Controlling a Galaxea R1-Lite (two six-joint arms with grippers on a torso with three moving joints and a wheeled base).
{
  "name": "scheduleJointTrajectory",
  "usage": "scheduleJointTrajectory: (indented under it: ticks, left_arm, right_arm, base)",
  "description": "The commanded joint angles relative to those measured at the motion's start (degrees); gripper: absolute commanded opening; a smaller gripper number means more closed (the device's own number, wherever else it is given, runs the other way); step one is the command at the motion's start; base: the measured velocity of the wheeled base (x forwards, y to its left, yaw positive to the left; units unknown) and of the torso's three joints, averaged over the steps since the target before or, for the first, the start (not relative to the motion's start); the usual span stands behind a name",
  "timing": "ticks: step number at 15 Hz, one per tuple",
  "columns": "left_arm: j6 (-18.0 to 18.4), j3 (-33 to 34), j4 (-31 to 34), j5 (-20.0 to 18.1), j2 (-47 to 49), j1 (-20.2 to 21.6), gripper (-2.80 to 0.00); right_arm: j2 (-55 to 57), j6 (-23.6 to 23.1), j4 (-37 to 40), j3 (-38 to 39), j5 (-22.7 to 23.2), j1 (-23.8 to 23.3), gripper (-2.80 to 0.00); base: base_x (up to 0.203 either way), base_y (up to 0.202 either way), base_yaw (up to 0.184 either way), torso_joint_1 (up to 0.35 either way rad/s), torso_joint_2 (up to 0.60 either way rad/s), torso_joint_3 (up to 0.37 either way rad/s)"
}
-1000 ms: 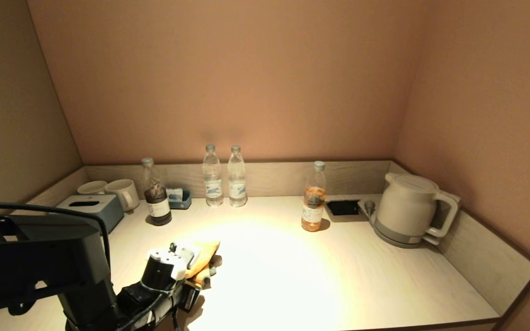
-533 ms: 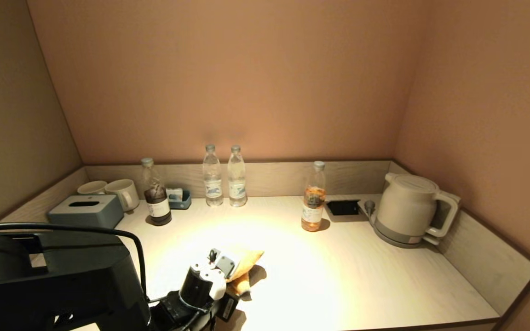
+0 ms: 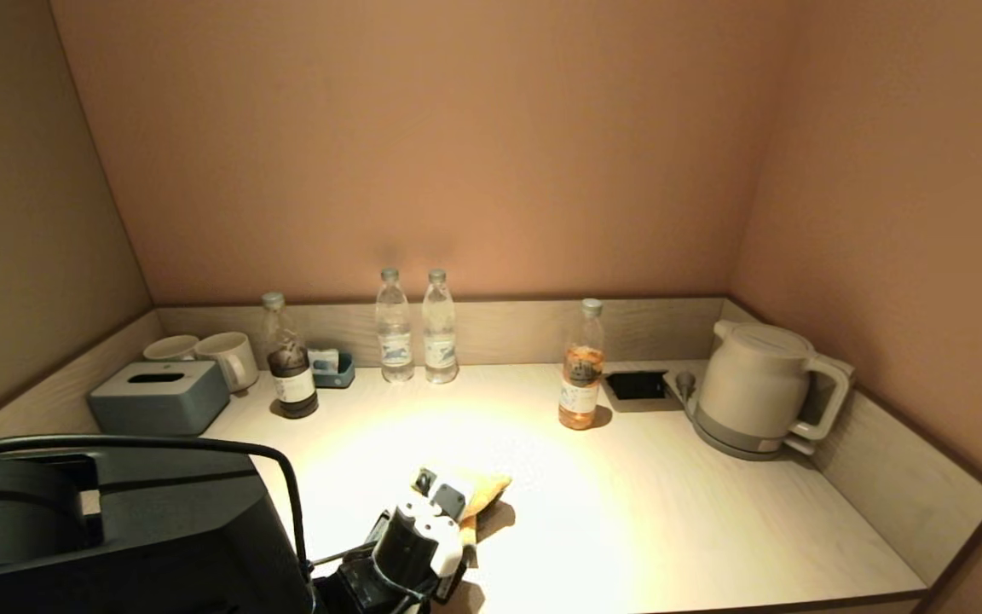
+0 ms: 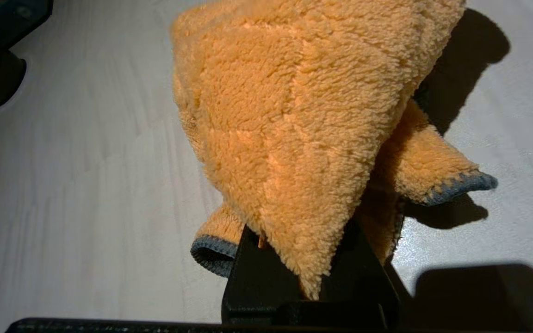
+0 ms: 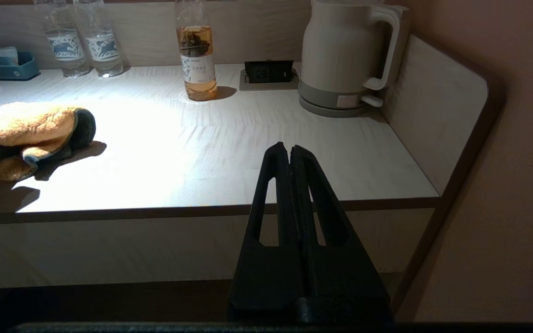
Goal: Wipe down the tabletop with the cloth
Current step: Sweep the stains on the table
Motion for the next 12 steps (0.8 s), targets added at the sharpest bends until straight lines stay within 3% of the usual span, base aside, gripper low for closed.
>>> scheduleJointTrajectory:
  ticks: [1, 6, 10, 12]
  left_arm:
    - [-1.0, 1.5, 1.0, 2.0, 1.0, 2.5, -2.80]
    - [-1.2, 6.6, 1.6, 5.5, 0.1, 14.8, -2.80]
    - [-1.0, 5.6, 2.0, 5.4, -1.7, 22.9, -2.80]
    - [-0.9, 4.9, 2.1, 5.0, -1.4, 28.8, -2.80]
  right_arm:
    - [0.0, 0.0, 0.0, 0.0, 0.0, 0.0, -2.80]
    - [0.0, 0.0, 0.0, 0.0, 0.0, 0.1, -2.80]
    - [0.0, 0.0, 0.0, 0.0, 0.0, 0.0, -2.80]
    - [0.0, 0.0, 0.0, 0.0, 0.0, 0.0, -2.80]
  base:
    - [0.000, 0.000, 0.000, 0.000, 0.00, 0.000]
    - [0.000, 0.000, 0.000, 0.000, 0.00, 0.000]
    - [0.000, 0.000, 0.000, 0.000, 0.00, 0.000]
    - [0.000, 0.000, 0.000, 0.000, 0.00, 0.000]
